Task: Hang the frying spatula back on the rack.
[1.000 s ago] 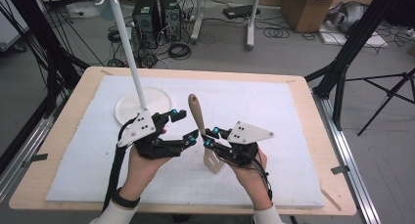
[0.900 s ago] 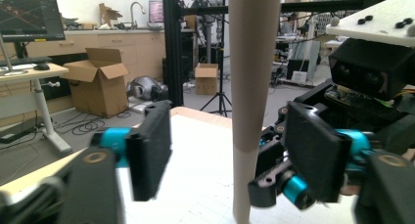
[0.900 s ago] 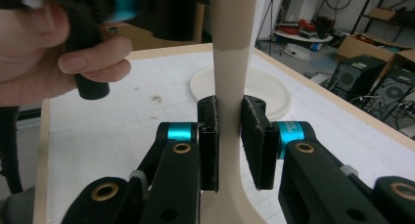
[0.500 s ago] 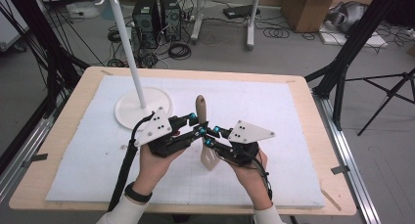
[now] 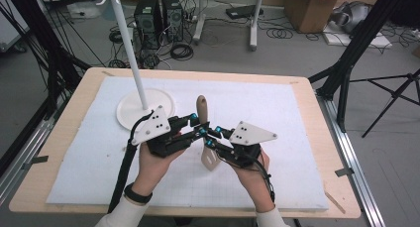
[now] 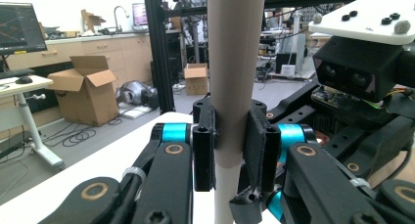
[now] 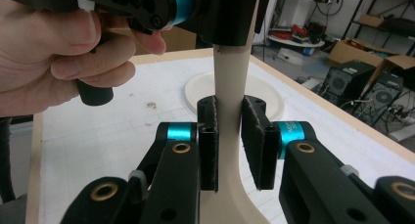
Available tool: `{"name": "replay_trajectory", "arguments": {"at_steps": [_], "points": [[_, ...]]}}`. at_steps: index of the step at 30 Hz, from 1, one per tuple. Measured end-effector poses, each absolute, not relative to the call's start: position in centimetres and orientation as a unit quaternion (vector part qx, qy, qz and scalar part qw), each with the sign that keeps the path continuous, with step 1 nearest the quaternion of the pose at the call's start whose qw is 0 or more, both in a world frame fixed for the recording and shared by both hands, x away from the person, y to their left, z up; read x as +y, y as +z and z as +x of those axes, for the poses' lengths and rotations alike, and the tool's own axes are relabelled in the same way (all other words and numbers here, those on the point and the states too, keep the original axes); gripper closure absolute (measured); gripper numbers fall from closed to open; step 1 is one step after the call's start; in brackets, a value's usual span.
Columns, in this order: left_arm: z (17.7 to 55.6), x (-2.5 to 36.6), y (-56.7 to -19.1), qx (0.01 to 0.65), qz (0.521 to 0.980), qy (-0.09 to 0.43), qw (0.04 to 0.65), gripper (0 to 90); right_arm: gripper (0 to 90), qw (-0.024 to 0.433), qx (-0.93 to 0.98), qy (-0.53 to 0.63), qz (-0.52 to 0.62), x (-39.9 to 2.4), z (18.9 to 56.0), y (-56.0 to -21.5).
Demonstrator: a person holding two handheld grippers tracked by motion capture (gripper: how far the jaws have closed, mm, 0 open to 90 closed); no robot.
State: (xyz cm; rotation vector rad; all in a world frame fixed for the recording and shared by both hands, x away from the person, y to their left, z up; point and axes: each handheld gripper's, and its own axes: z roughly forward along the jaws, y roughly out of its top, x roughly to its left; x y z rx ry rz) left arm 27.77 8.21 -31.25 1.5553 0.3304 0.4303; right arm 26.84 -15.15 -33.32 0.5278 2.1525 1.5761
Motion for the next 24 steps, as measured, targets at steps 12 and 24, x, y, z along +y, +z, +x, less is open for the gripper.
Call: {"name": "replay_trajectory", "arguments": {"at_steps": [12,24], "points": [[28.1,9.7,-29.7,0.101,0.718,0.159,0.670,75.9,67.6,0.195,0.763,0.596,0.159,-15.7,26.7,-32.9],[29.1,12.6,-28.5,0.051,0.737,0.098,0.667,76.0,36.5,0.179,0.749,0.620,0.152,-18.0,27.1,-33.1]]}}
